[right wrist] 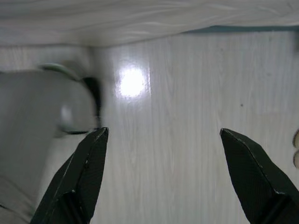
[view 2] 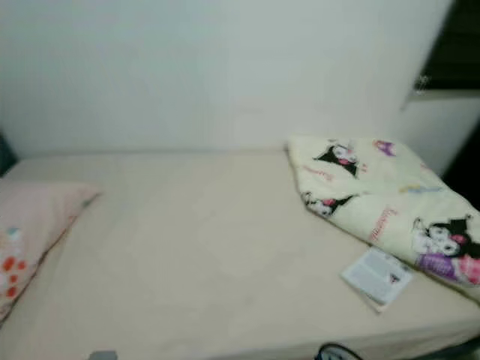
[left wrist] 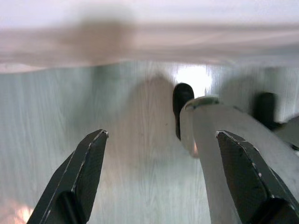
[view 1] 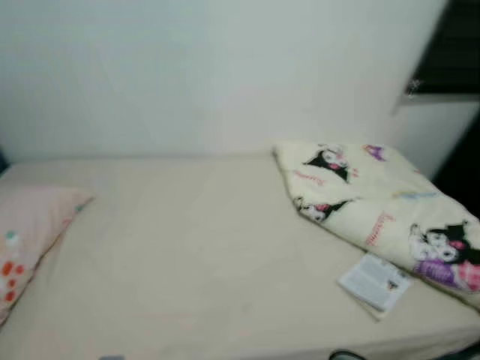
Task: Clean up the room
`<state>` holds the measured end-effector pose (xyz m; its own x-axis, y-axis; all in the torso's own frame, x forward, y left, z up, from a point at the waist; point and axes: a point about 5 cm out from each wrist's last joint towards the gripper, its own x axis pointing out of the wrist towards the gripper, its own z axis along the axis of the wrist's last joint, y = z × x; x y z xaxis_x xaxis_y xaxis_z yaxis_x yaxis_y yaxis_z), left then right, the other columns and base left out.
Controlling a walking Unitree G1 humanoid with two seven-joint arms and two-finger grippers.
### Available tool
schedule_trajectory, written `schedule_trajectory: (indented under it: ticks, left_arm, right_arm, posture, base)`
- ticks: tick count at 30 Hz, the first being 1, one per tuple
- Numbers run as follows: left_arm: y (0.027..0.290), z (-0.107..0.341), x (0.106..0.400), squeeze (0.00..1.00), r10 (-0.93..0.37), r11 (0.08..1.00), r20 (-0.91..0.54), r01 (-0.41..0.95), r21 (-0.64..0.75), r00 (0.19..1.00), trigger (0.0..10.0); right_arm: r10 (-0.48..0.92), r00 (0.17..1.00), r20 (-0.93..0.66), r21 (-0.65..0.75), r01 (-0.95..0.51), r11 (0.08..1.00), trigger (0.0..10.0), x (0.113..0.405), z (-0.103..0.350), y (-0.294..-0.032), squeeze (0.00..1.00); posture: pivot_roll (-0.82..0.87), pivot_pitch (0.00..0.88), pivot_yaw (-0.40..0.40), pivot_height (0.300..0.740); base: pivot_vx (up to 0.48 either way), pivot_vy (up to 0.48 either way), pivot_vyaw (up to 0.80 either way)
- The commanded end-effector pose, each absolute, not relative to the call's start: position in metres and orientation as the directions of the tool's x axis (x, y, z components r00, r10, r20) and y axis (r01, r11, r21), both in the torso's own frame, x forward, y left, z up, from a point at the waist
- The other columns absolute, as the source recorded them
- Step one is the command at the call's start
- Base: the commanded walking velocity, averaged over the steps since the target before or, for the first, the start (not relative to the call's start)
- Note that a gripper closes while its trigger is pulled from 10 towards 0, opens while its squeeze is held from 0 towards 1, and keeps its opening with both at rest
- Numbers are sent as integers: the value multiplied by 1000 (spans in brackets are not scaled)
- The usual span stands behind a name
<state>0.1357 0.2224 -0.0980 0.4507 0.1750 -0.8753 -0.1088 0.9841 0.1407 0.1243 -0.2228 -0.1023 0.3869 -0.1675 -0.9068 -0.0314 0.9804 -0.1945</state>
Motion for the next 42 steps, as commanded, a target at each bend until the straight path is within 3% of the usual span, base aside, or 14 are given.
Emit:
schedule_trajectory:
  ticks: [1,13,27,39,42]
  left_arm:
    - [221,-100,130,0,169,985,-885,-97,141,433,10000]
    - [219,-101,130,0,163,986,-887,-92,136,432,10000]
    - [214,-100,135,0,150,989,-884,-83,126,444,10000]
    - [217,-99,137,0,154,988,-882,-75,135,446,10000]
    - [221,-96,144,0,163,986,-868,-104,129,468,10000]
  right_arm:
    - [-169,391,-905,-202,-45,978,10000,127,-102,-222,0]
    - [-156,409,-899,-195,-55,979,10000,141,-99,-210,0]
    - [-159,405,-900,-198,-54,979,10000,138,-100,-212,0]
    - [-168,470,-866,-209,-36,977,10000,149,-93,-225,0]
    - [-172,527,-832,-215,-21,976,10000,163,-85,-231,0]
  posture:
    - [-94,0,-34,740]
    - [-97,0,-35,740]
    - [-98,0,-36,740]
    - [-101,0,-29,740]
    - [-107,0,-25,740]
  base:
    - [0,-480,0]
    - [0,-480,0]
    - [0,-480,0]
    - [0,-480,0]
    - [0,-480,0]
